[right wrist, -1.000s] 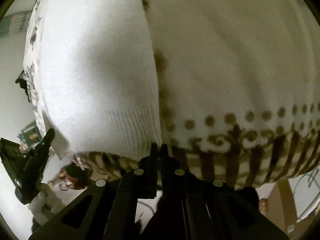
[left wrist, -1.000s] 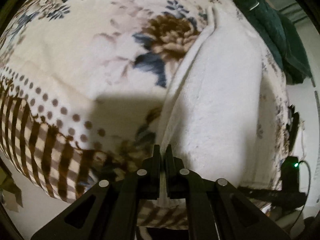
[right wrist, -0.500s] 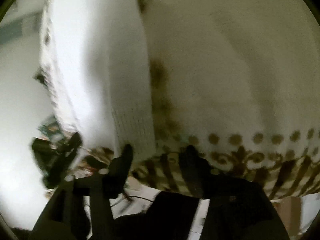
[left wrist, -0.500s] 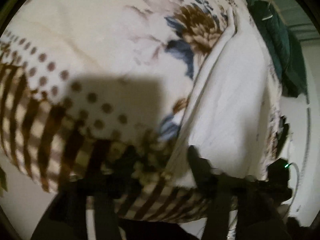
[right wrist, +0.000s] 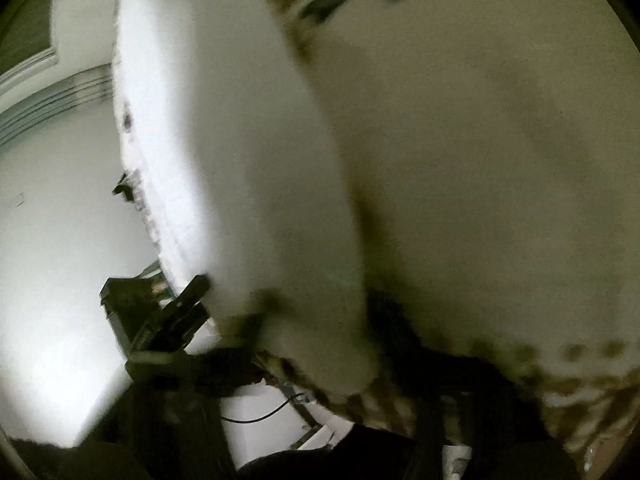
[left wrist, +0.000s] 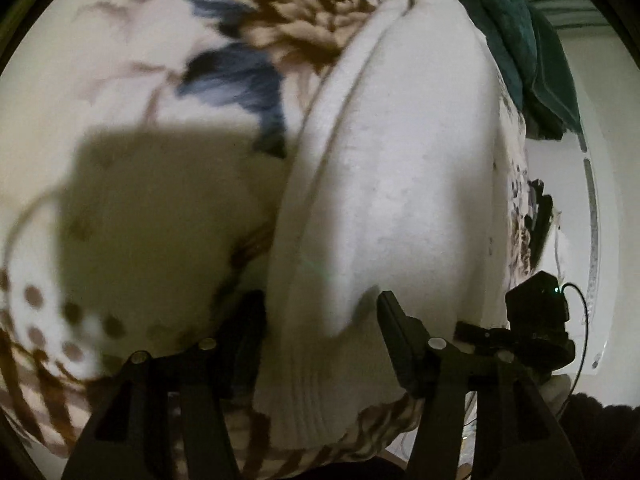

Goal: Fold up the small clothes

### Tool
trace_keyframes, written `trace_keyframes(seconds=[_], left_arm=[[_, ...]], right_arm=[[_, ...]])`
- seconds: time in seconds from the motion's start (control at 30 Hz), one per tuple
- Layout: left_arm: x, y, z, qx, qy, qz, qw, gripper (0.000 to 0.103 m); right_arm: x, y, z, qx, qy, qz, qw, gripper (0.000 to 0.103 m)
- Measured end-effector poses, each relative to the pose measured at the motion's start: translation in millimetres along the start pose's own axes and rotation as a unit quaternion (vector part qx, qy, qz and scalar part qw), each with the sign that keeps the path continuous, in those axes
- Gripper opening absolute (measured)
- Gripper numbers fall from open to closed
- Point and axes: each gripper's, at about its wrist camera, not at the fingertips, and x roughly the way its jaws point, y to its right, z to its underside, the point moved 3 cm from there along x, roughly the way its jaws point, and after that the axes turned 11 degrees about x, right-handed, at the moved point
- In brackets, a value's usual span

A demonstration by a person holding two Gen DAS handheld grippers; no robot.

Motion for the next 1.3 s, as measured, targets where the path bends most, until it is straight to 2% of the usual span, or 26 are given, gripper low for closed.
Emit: trace_keyframes(seconds=[0.03, 0.07, 0.13, 0.23, 0.3, 0.37, 0.43, 0.6, 0.67, 0.7, 0.73, 0.77, 0.8, 0.93, 1.07, 1.2, 1.3], left_arm=[[-1.6, 0.2, -0.2, 0.005, 0.000, -0.003, 1.0000, 0.013], [-2.4, 0.1, -0.5, 0.008, -0.002, -0.011, 0.9999, 0.011], [-8.7, -5.4, -1.1, 0.006, 0.007, -0.022, 0.9997, 0.009], [-8.2, -12.3, 1.0, -0.004, 0.008, -0.009, 0.9999, 0.010], [-6.5, -12.2, 3.2, -0.010, 0.001, 0.003, 0.9999, 0.015], [-3.0, -14.7, 4.0, -0.017, -0.011, 0.010, 0.9997, 0.033], [-0.8, -20.1, 8.8, -0.023, -0.013, 0.031, 0.9992, 0.037], [3.0, -23.3, 11.4, -0.034, -0.005, 0.041, 0.9985, 0.040], [4.8, -19.3, 10.0, -0.040, 0.000, 0.041, 0.9984, 0.037], [3.6, -16.8, 10.1, -0.038, 0.003, 0.040, 0.9985, 0.037], [1.9, -15.6, 10.8, -0.036, 0.005, 0.035, 0.9987, 0.029], [0.3, -14.1, 11.3, -0.036, 0.006, 0.029, 0.9989, 0.020], [-2.4, -10.9, 12.0, -0.035, 0.005, 0.032, 0.9989, 0.011], [-22.5, 0.3, 9.6, -0.040, 0.014, 0.030, 0.9987, 0.010], [-46.6, 25.2, -4.6, -0.036, 0.026, 0.039, 0.9982, 0.009], [-78.9, 54.1, -41.4, -0.017, 0.070, 0.054, 0.9960, 0.009], [-94.3, 70.9, -90.4, -0.006, 0.109, 0.071, 0.9915, 0.009]], right_arm=[[-0.7, -3.7, 2.8, -0.006, 0.004, -0.002, 1.000, 0.011], [-0.9, -6.2, 3.5, -0.012, 0.006, 0.003, 1.000, 0.010], [-0.7, -3.2, 4.0, -0.017, 0.016, 0.046, 0.999, 0.010], [-0.6, 2.7, -4.1, -0.004, 0.015, 0.055, 0.998, 0.010], [-1.8, 1.2, -4.8, -0.001, 0.005, 0.037, 0.999, 0.016], [1.2, -0.2, -4.1, 0.006, -0.005, 0.019, 1.000, 0.042], [6.7, 0.2, 0.0, 0.014, -0.018, -0.006, 1.000, 0.053], [25.5, -1.9, -1.5, 0.025, -0.041, -0.019, 0.999, 0.053], [31.4, -6.3, -2.0, 0.028, -0.035, -0.022, 0.999, 0.053], [21.8, -4.5, 0.3, 0.027, -0.029, -0.019, 0.999, 0.051], [21.4, -6.2, 1.4, 0.026, -0.023, -0.014, 0.999, 0.038], [19.9, -7.4, 2.9, 0.023, -0.018, -0.012, 1.000, 0.018], [17.8, -10.7, 5.6, 0.022, -0.013, -0.015, 1.000, 0.016], [0.2, -21.2, 13.1, 0.008, 0.006, -0.015, 1.000, 0.015], [-24.6, -54.3, 21.8, -0.012, 0.024, -0.036, 0.999, 0.014], [-62.9, -101.5, 9.8, -0.036, 0.060, -0.057, 0.996, 0.014], [-95.4, -140.1, -17.3, -0.052, 0.090, -0.069, 0.992, 0.014]])
